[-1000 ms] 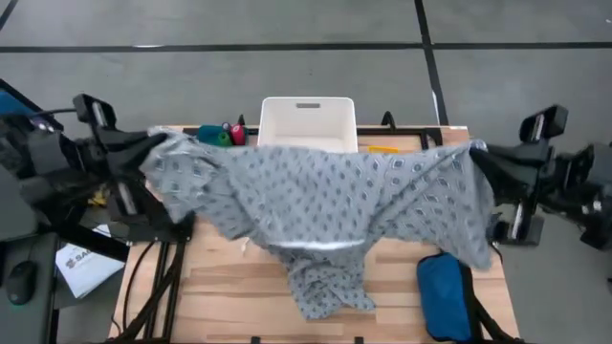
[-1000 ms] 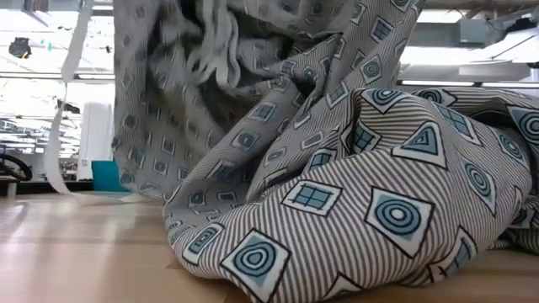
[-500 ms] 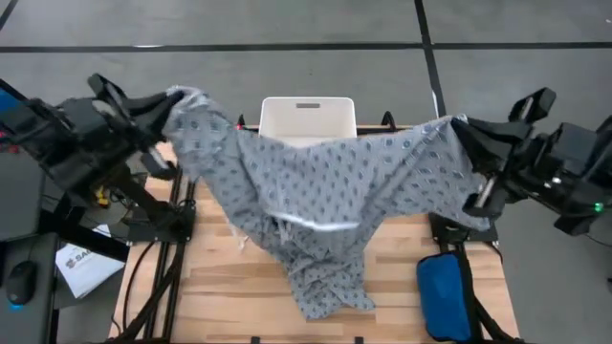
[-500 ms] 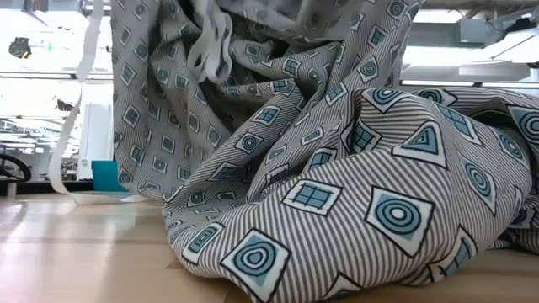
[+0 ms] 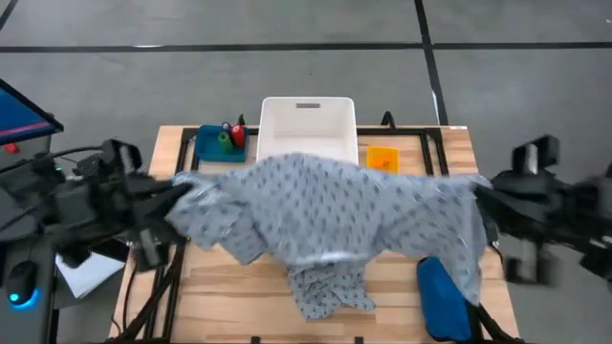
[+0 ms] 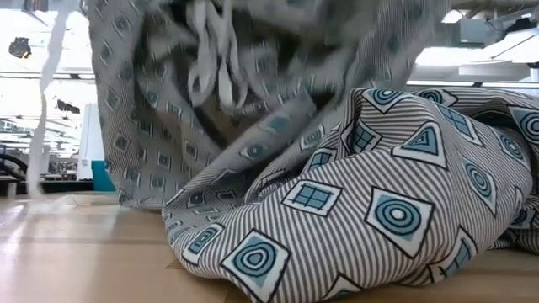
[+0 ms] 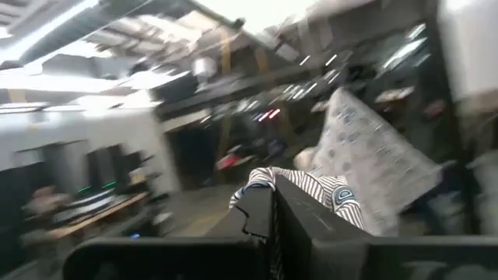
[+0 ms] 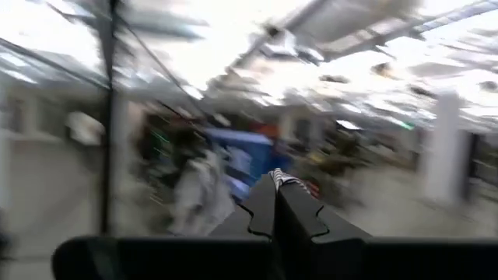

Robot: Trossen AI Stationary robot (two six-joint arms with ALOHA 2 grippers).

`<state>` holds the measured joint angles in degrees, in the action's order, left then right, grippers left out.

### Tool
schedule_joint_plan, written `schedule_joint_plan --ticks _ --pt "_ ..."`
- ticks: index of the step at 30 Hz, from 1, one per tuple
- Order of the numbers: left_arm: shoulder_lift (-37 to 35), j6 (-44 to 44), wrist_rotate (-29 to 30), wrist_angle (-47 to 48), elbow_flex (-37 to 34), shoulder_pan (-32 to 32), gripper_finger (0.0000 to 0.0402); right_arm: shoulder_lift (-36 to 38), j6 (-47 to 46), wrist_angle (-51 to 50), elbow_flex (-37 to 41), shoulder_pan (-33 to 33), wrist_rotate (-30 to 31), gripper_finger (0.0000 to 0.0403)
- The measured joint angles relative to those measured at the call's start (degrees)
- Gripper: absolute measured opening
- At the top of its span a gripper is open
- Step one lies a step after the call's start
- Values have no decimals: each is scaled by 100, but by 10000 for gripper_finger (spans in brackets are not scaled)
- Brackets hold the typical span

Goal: Pick & place medical supplies in basket/bin
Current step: Put the gray patient gown into the white bin

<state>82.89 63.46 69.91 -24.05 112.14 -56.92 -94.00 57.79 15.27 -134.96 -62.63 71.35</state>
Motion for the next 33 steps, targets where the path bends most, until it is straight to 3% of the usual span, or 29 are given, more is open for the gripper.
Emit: schedule_joint_plan --ticks 9,13,17,21,23,26,33 --pt "-243 -1028 -1209 -63 108 -1508 0 -2 -982 175 -7 -755 -1056 0" --pt "-240 -1143 -1278 -49 101 -1880 0 -13 -1158 191 -5 -996 -1287 0" --pt "-329 -322 -767 -512 100 -1455 0 26 -88 932 -2 -882 -739 0" --pt "-423 112 292 -402 -2 -307 0 133 693 1133 4 -323 148 0" --pt "-439 -106 365 150 -199 143 0 128 600 591 29 -30 222 0" --pt "-419 -618 807 736 -573 303 0 77 -142 -508 48 139 581 0" --pt "-428 -2079 1590 1045 -1929 82 0 -58 -3563 -3699 127 -89 1098 0"
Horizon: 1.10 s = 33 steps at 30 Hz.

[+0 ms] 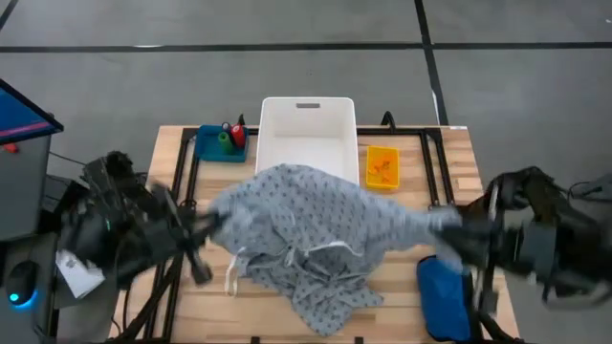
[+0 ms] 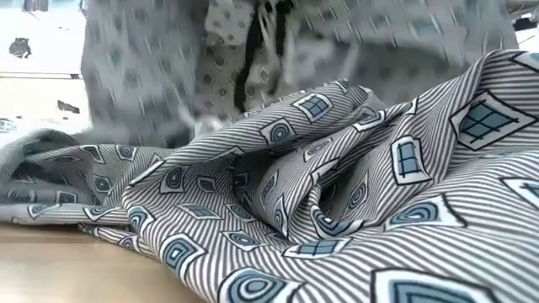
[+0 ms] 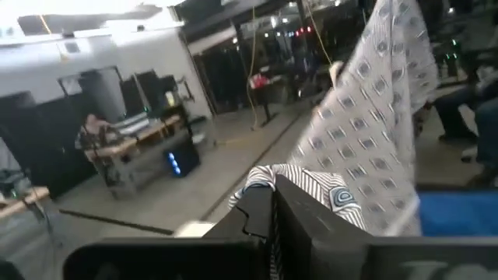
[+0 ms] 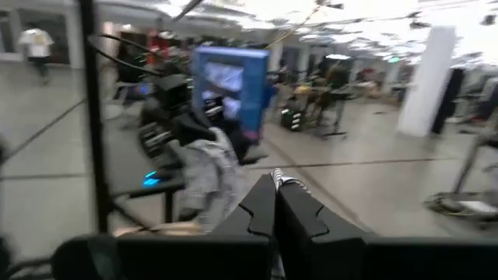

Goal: Pick & place medical supplies in basket/bin
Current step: Put the gray patient gown into the white bin

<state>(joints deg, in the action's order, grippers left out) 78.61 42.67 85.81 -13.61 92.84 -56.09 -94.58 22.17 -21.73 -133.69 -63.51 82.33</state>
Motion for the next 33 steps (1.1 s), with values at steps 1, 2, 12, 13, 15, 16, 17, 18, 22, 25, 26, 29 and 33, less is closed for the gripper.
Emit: schedule_joint_plan --ticks 1,2,12,13,15,16,17,18,22,25,26,29,33 --pt "2 -265 116 9 -223 -120 0 -55 -489 -402 28 -67 26 0" --pt "12 -556 139 17 -437 -228 0 -138 -988 -761 44 -126 25 0" --pt "23 -3557 415 -2 -1987 -1264 0 -953 -4941 -3522 80 -705 -53 0" --pt "26 -3861 405 -7 -2119 -1345 0 -1031 -5205 -3721 86 -724 -141 0" --pt "22 -4535 422 -40 -2381 -1466 0 -1137 -5648 -3984 87 -762 -239 0" --pt "22 -4851 425 -39 -2513 -1509 0 -1165 -5815 -4044 81 -781 -292 0" --pt "22 -5126 425 -38 -2646 -1563 0 -1188 -5975 -4092 79 -796 -316 0" --pt "22 -5363 421 -28 -2756 -1626 0 -1220 -6203 -4176 69 -816 -347 0" --pt "20 -6052 313 -44 -3101 -1822 0 -1363 -8198 -5511 69 -856 -810 0" --pt "20 -6460 163 -29 -3216 -1957 0 -1557 -10055 -6688 74 -922 -1259 0" --pt "19 -6559 89 -39 -3226 -2012 0 -1627 -10458 -6850 77 -935 -1433 0" --pt "17 -6728 -86 -34 -3233 -2158 0 -1753 -10773 -6801 222 -960 -1935 0" --pt "17 -7025 -227 -34 -3267 -2371 0 -1721 -11632 -6831 533 -1086 -2215 0"
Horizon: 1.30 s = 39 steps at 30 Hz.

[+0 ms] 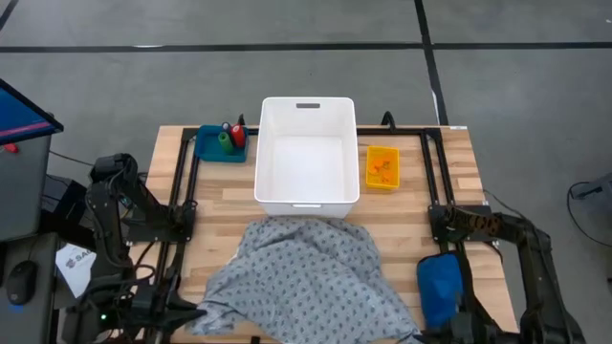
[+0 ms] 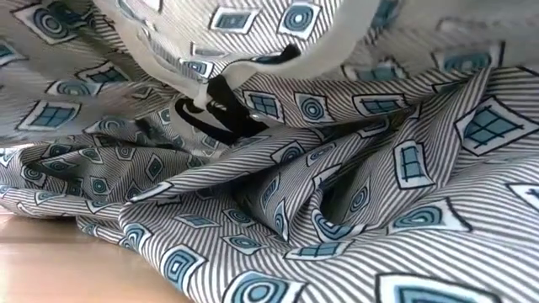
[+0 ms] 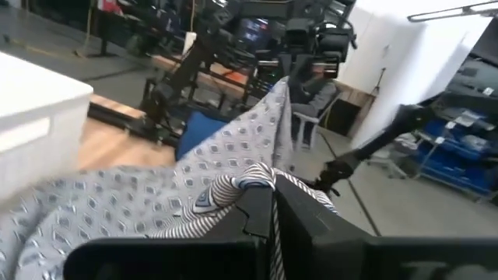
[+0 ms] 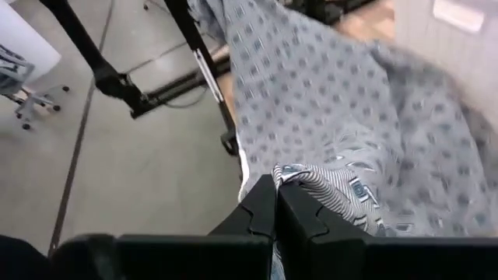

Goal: Pick & place medical supplies in basket/bin
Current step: Put the gray patient gown into the white bin

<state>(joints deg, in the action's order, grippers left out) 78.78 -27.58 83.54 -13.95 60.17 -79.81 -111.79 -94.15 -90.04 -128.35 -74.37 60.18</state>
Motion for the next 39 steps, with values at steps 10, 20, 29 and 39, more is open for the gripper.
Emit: schedule_joint_plan --ticks 10,20,29,39 --pt "344 -1515 -212 -75 -464 -159 0 46 -1147 -4 1153 48 -1311 0" --pt "444 -2511 -1295 603 -949 515 0 46 -1298 2 1408 111 -1814 0" --pt "399 -2896 -2431 1353 -928 1064 0 46 -1255 2 1704 315 -1900 0" --pt "400 -4231 -3019 2741 -928 982 0 50 -1368 0 1999 414 -1988 0"
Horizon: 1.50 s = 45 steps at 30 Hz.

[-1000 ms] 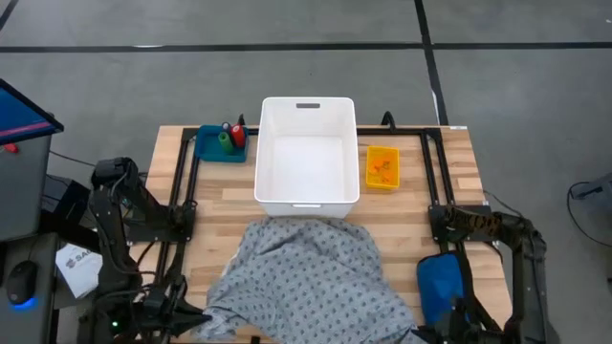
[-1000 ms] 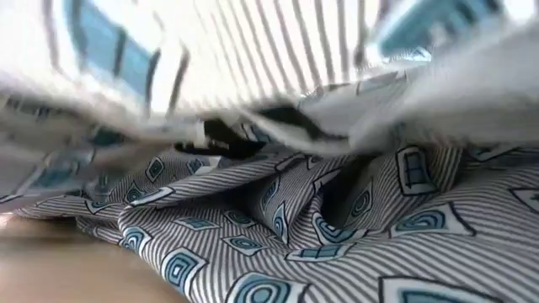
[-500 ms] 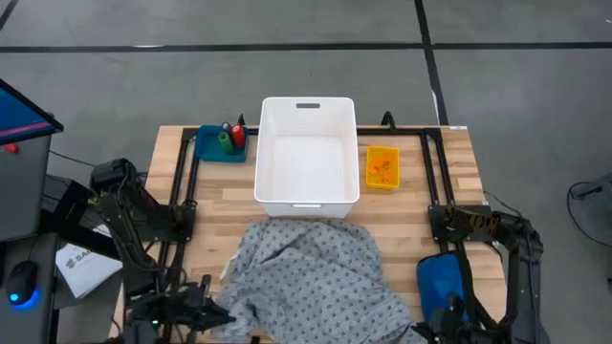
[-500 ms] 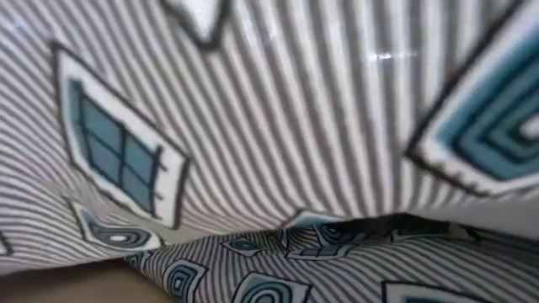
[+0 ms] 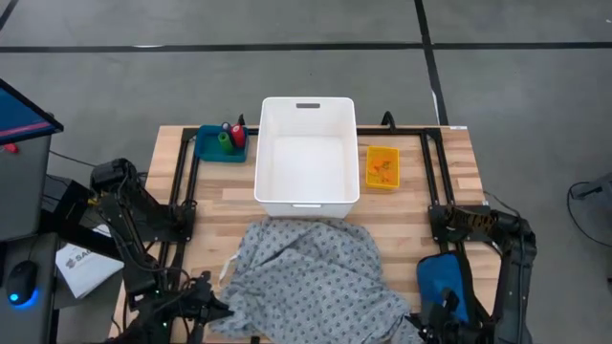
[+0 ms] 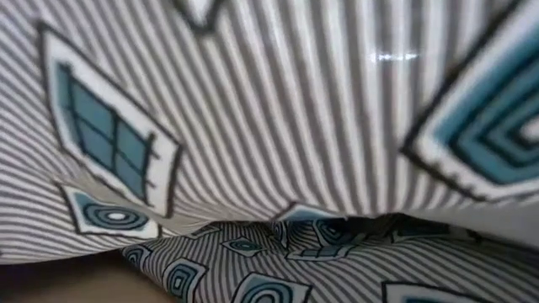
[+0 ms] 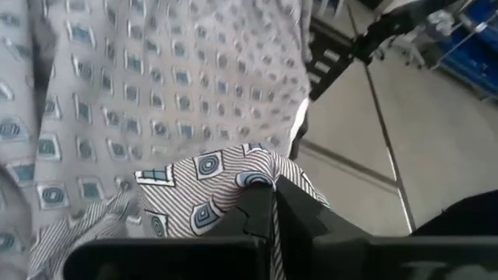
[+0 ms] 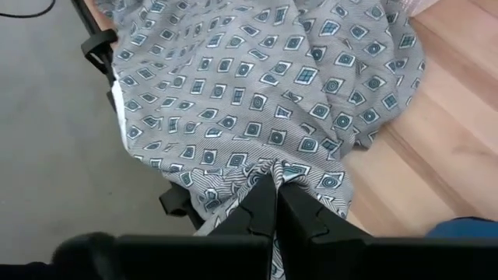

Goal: Pick & place medical supplies in basket/bin
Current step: Put the gray patient gown into the white bin

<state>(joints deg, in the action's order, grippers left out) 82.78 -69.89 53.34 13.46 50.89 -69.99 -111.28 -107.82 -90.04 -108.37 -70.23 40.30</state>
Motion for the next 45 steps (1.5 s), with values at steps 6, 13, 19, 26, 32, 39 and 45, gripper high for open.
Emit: schedule_joint_plan --ticks 6,13,19,26,32,39,45 --pt "0 -660 -494 539 3 -1 2 -2 -299 2 69 111 -176 6" --pt "-243 -1006 -1005 872 7 -12 69 122 -459 3 67 167 -526 81" --pt "-789 -665 -833 1173 11 0 162 398 -445 3 65 175 -532 169" --pt "-1466 778 -715 1075 11 258 234 581 -187 3 62 319 -471 244" --pt "-1858 1180 -962 1061 11 297 252 608 -208 3 64 392 -469 256" --pt "-1858 1438 -1164 90 9 42 255 610 -211 3 62 388 -471 256" --pt "-1879 1866 -1101 -166 13 -23 268 612 -214 34 63 389 -471 256"
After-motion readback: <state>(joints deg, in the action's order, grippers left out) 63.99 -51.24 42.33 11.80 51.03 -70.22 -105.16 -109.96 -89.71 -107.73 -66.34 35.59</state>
